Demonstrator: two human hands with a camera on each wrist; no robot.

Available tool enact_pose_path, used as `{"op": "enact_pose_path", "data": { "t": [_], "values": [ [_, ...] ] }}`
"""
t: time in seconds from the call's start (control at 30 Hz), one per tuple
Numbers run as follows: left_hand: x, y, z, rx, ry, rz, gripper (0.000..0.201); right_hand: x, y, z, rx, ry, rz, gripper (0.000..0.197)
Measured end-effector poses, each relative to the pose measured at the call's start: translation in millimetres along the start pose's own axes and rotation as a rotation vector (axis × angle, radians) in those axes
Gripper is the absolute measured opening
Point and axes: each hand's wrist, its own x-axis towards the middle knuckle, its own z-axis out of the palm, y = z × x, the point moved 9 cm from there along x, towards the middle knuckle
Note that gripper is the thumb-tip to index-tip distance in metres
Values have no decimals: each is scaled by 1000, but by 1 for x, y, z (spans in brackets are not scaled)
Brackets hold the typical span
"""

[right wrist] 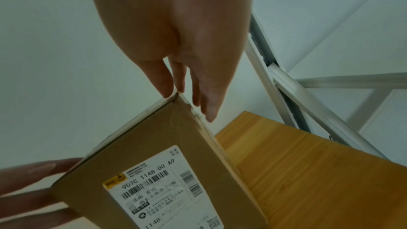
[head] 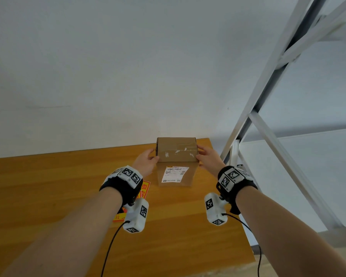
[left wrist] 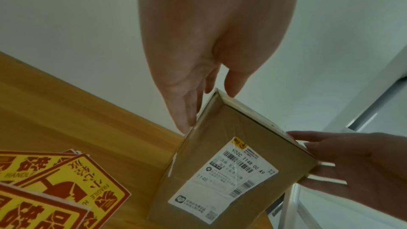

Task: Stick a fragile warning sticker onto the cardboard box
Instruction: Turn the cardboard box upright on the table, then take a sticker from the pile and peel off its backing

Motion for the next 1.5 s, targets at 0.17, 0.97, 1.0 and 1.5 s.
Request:
{"op": "enact_pose_path", "data": {
  "t": [0.17,0.97,1.0,1.5],
  "values": [
    [-9,4,-21,403,76,143,52,-10,-20,-1,-392,76,-141,50],
    [-88,-129,-121,866,-32,239,47,-95,-19,217,-848,-62,-278,49],
    [-87,-141,-119,837,-68,215,48,-93,-12,224,-856,-77,-267,49],
    [-67,-228,-67,705,-256,95,52,-55,89,294,-891,-316,-138,53]
  ]
}}
